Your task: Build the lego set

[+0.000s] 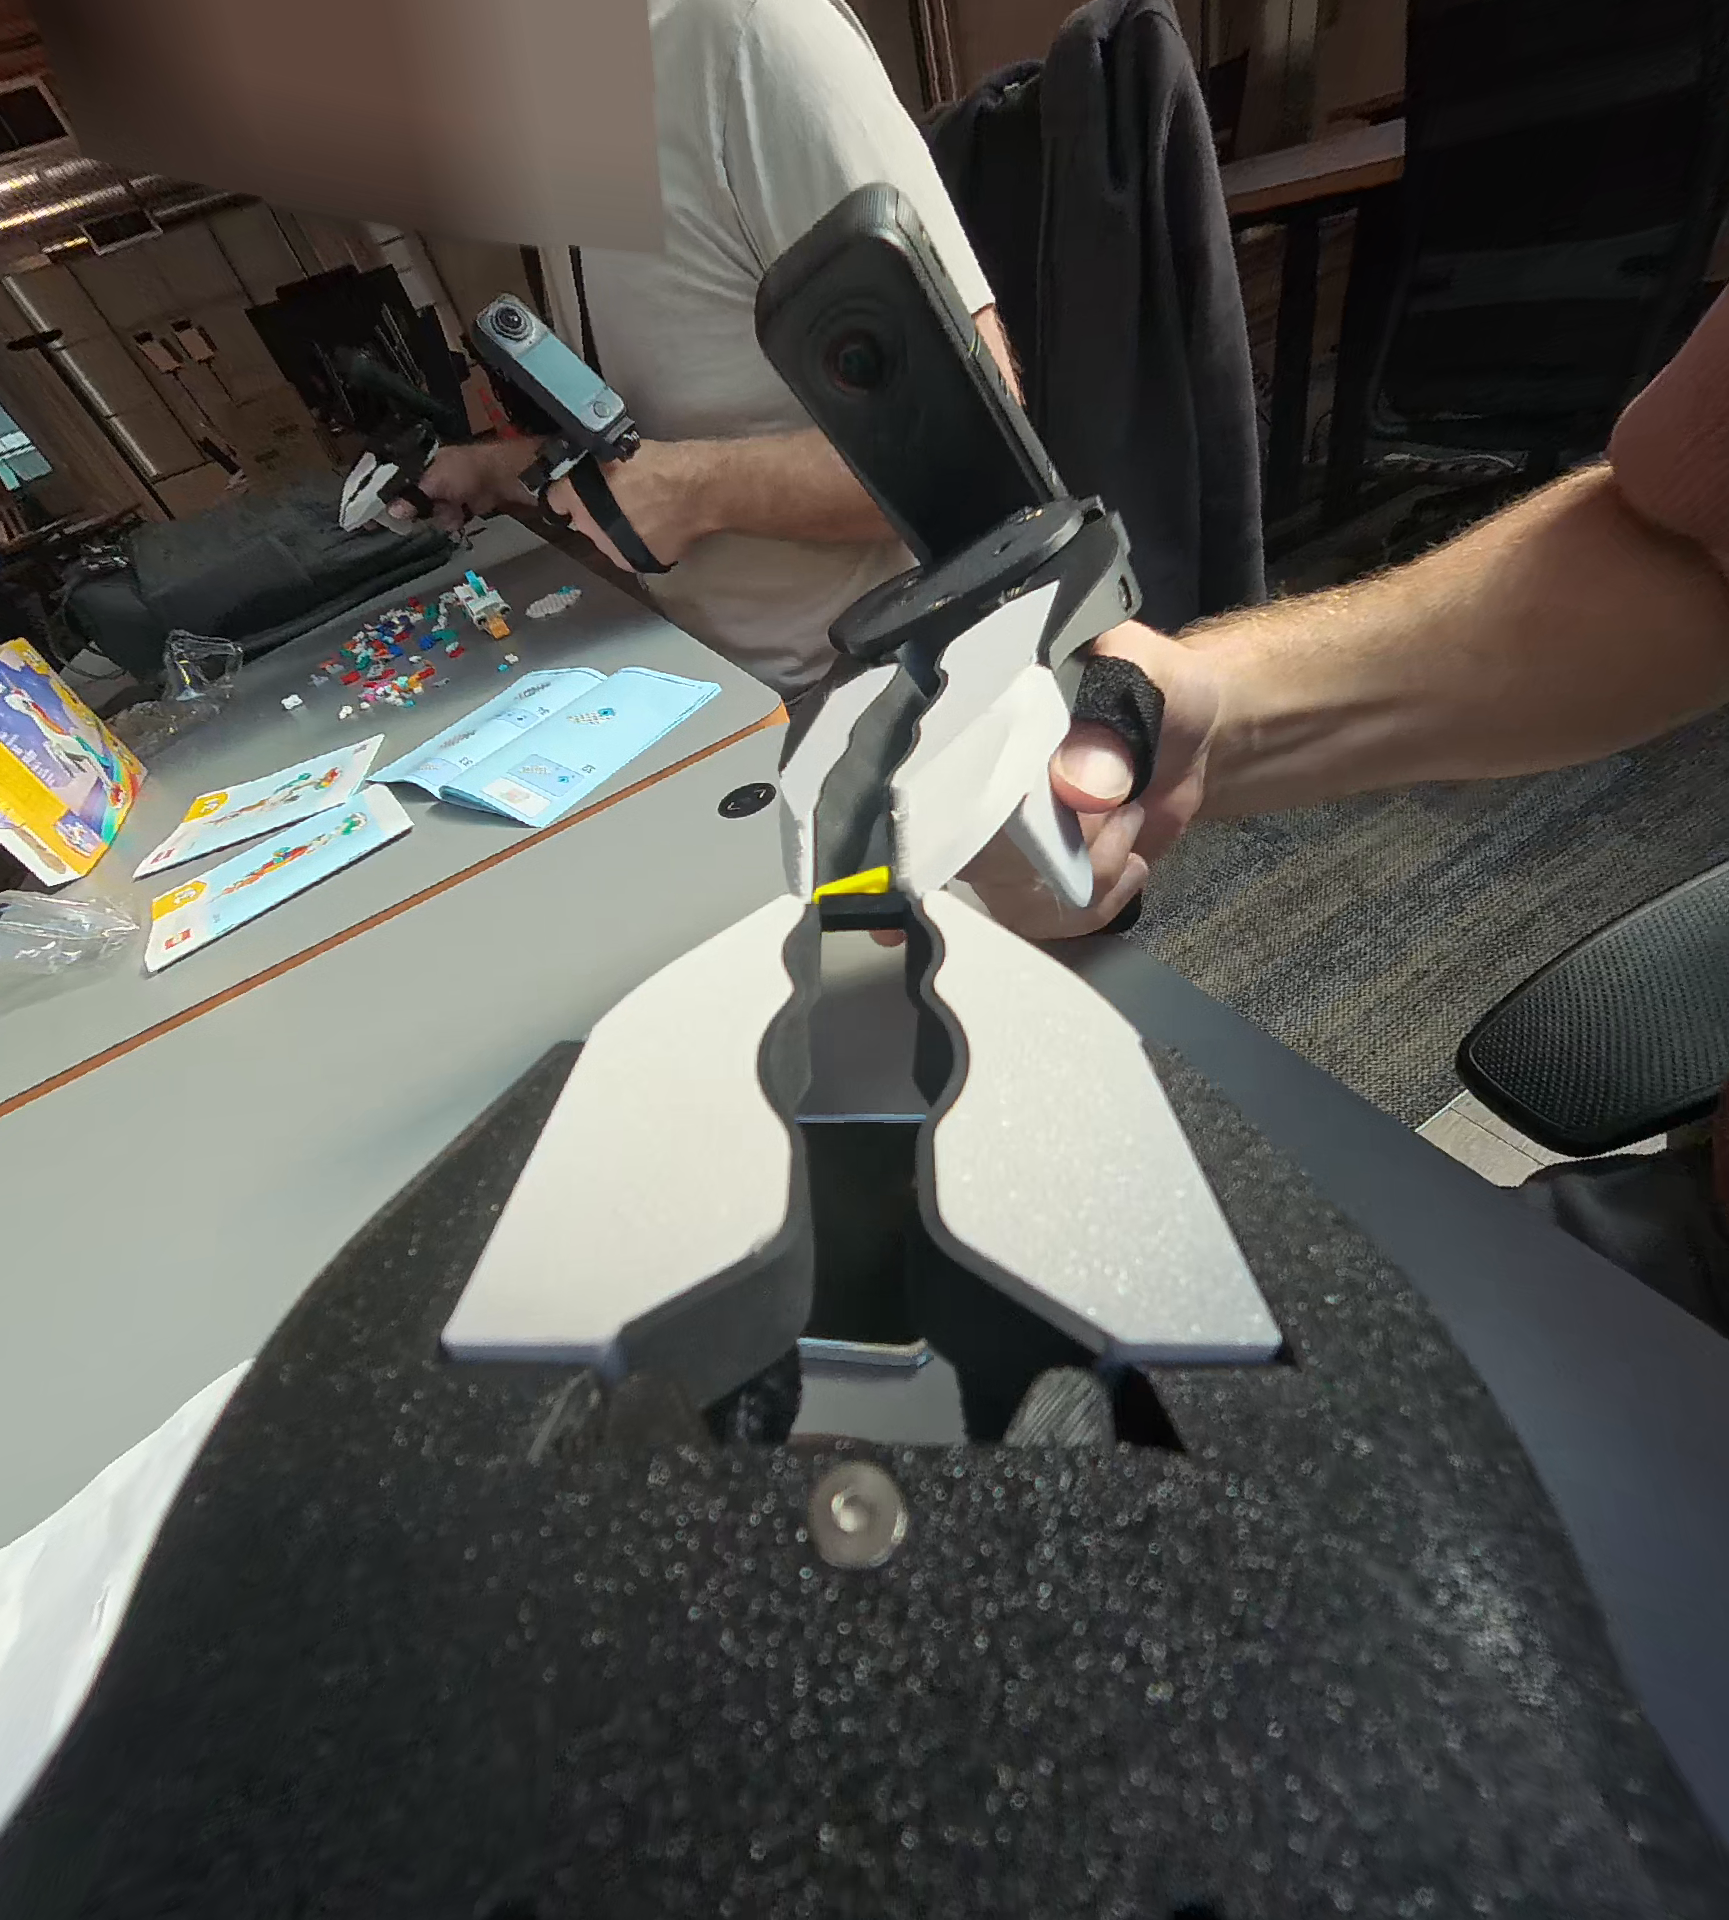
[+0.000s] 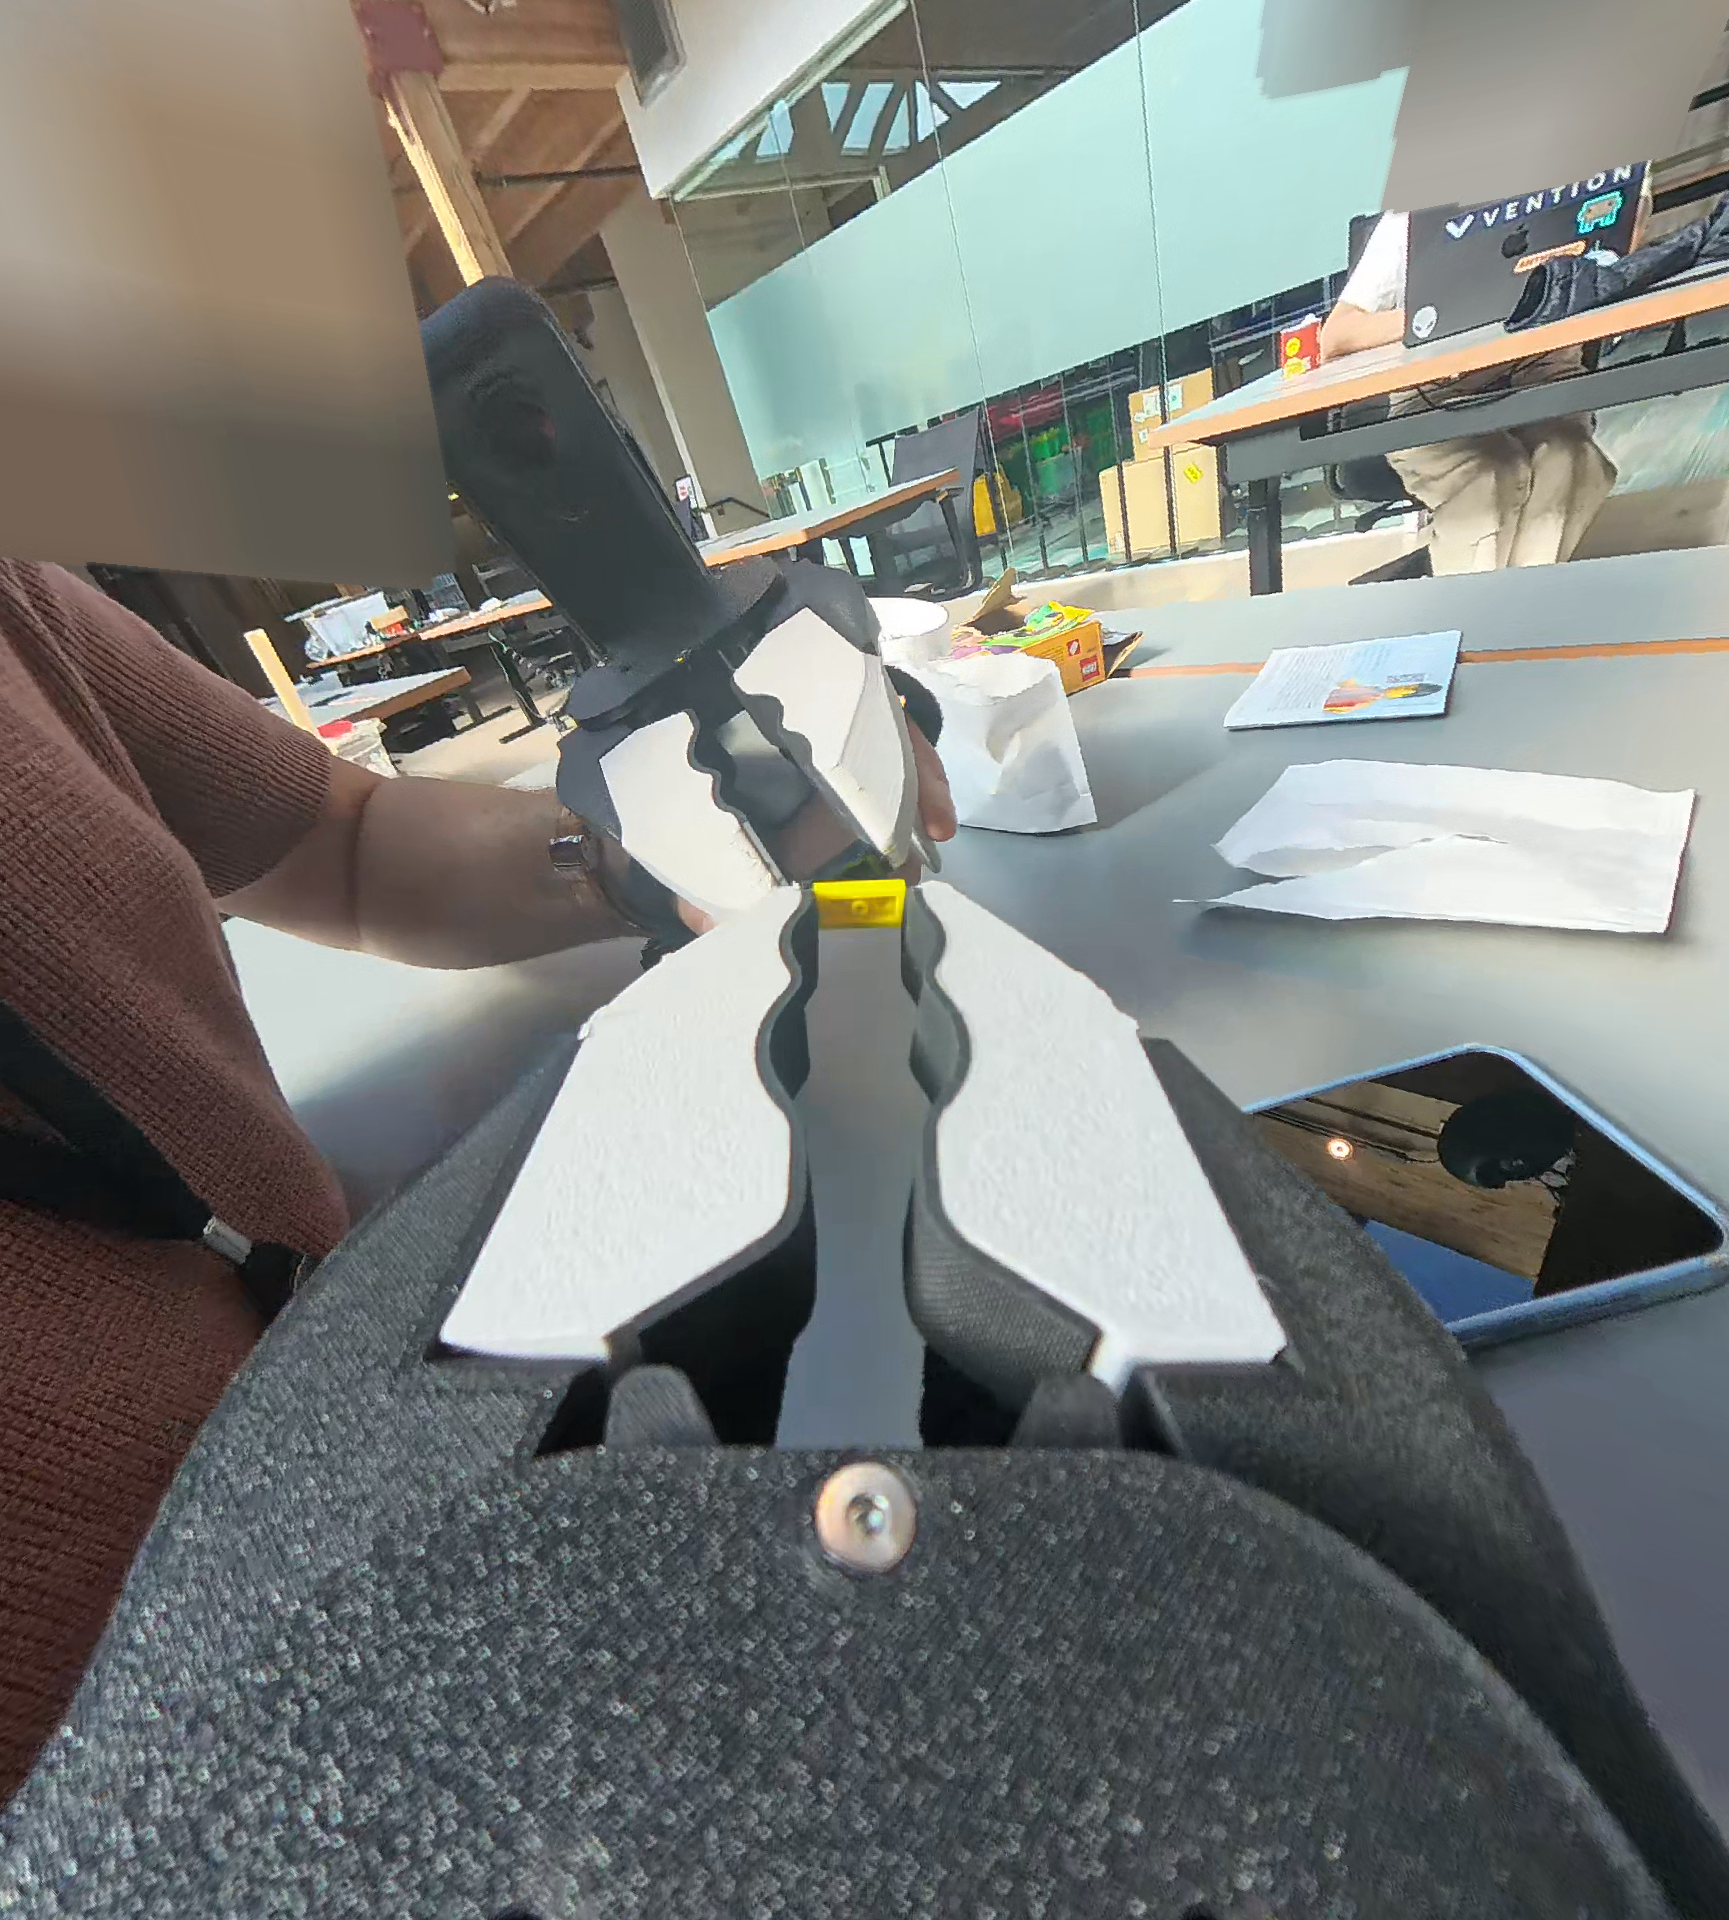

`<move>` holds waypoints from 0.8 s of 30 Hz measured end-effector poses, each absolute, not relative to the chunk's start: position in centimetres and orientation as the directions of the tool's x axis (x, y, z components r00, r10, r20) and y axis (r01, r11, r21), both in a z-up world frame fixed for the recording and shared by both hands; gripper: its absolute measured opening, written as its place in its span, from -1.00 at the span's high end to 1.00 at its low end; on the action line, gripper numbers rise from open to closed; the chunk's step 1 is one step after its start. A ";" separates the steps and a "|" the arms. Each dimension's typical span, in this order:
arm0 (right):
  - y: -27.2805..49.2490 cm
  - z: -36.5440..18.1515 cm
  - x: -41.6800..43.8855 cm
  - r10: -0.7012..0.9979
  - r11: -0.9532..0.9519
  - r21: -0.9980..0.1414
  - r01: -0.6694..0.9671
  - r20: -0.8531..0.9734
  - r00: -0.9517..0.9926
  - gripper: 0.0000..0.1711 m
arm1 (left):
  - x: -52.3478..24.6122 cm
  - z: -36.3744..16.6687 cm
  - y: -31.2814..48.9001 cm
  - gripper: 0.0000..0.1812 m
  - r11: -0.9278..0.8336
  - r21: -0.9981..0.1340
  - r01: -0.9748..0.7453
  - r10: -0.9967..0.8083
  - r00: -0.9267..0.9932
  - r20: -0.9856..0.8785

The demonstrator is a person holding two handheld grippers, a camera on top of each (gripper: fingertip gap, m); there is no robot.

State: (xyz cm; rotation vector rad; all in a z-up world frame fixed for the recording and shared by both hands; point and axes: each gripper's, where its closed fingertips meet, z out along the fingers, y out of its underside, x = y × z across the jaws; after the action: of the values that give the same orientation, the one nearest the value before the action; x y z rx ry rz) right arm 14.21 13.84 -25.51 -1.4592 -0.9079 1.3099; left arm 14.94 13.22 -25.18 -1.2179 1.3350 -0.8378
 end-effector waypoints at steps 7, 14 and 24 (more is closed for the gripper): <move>13.7 -24.3 14.8 0.977 -0.020 -0.999 -0.028 -0.025 0.214 0.82 | 15.4 -24.6 13.2 0.83 -0.066 -0.990 -0.125 -0.998 -0.007 0.067; 14.1 -23.7 14.7 0.977 -0.024 -0.999 -0.031 -0.030 0.213 0.82 | 15.3 -23.4 14.0 0.83 0.054 -0.993 -0.108 -0.996 0.072 -0.062; 17.8 -24.1 15.1 0.744 -0.615 -0.711 -0.341 -0.667 0.048 0.83 | 13.5 -20.2 14.4 0.83 0.619 -0.705 -0.348 -0.602 0.367 -0.709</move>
State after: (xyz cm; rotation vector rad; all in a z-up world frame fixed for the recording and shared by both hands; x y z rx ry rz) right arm 15.14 17.84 -24.06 -1.5136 -0.4240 1.6893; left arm 13.46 14.39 -20.24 -0.9494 1.2336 -0.1991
